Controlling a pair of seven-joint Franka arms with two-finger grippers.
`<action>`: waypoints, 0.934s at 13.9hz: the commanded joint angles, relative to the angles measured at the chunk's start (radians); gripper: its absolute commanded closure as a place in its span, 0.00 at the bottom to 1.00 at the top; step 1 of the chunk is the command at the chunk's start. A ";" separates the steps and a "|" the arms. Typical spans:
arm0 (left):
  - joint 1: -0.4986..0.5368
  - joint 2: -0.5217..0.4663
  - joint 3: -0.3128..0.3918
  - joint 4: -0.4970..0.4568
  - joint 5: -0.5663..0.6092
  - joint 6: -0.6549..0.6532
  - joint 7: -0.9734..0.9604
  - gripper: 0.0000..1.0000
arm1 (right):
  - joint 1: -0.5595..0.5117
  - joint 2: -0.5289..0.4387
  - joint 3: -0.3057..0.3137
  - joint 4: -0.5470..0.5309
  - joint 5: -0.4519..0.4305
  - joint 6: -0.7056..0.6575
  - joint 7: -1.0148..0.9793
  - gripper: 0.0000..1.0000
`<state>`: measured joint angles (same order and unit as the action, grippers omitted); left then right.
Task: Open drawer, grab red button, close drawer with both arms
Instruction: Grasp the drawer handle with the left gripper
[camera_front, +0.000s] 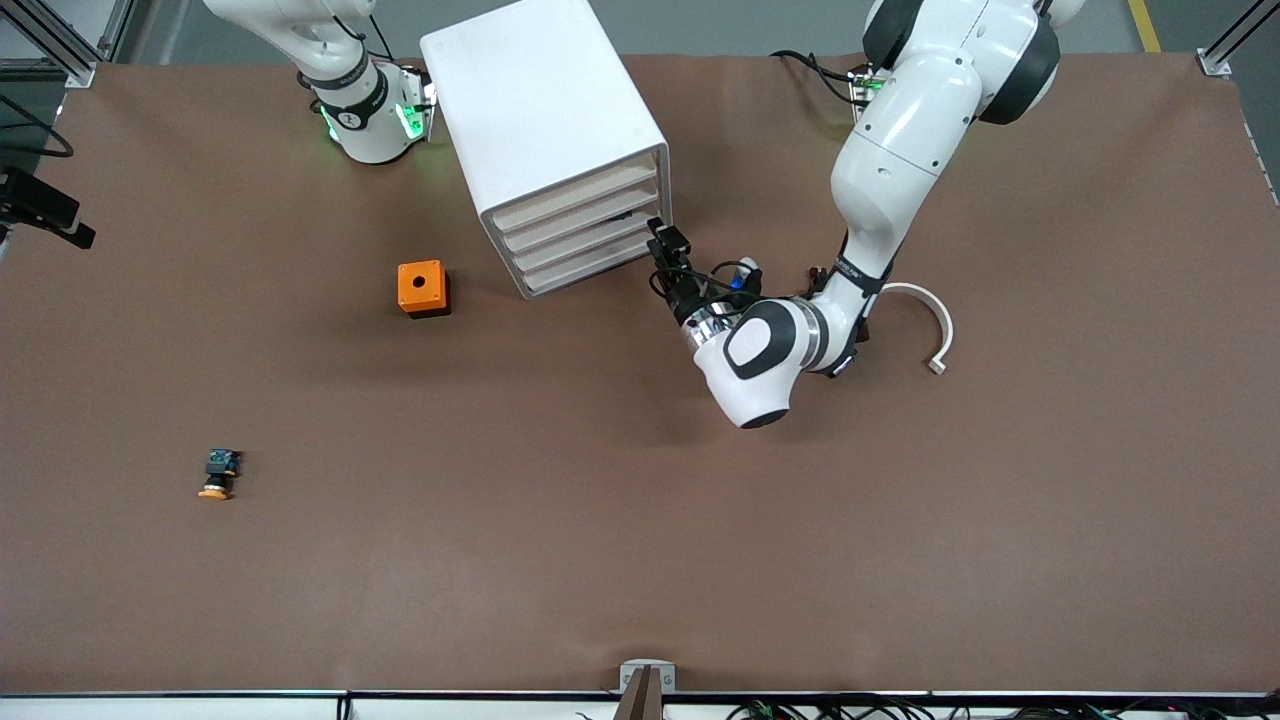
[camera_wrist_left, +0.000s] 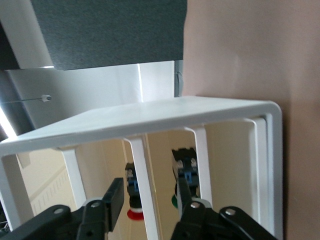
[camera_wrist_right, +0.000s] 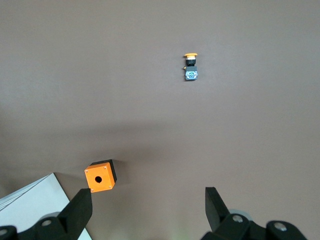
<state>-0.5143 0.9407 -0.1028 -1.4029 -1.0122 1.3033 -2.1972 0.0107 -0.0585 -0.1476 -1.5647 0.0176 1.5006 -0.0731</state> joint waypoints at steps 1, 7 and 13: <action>-0.001 -0.016 -0.012 -0.040 -0.026 -0.021 -0.035 0.50 | -0.005 -0.017 0.008 -0.014 -0.008 0.019 -0.030 0.00; -0.032 -0.011 -0.029 -0.034 -0.082 -0.019 -0.049 0.50 | -0.009 -0.017 0.006 -0.014 -0.011 0.017 -0.040 0.00; -0.067 -0.010 -0.028 -0.037 -0.080 -0.018 -0.053 0.53 | -0.009 -0.018 0.006 -0.014 -0.024 0.010 -0.036 0.00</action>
<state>-0.5692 0.9407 -0.1359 -1.4288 -1.0721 1.2910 -2.2312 0.0107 -0.0585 -0.1481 -1.5648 0.0097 1.5138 -0.1018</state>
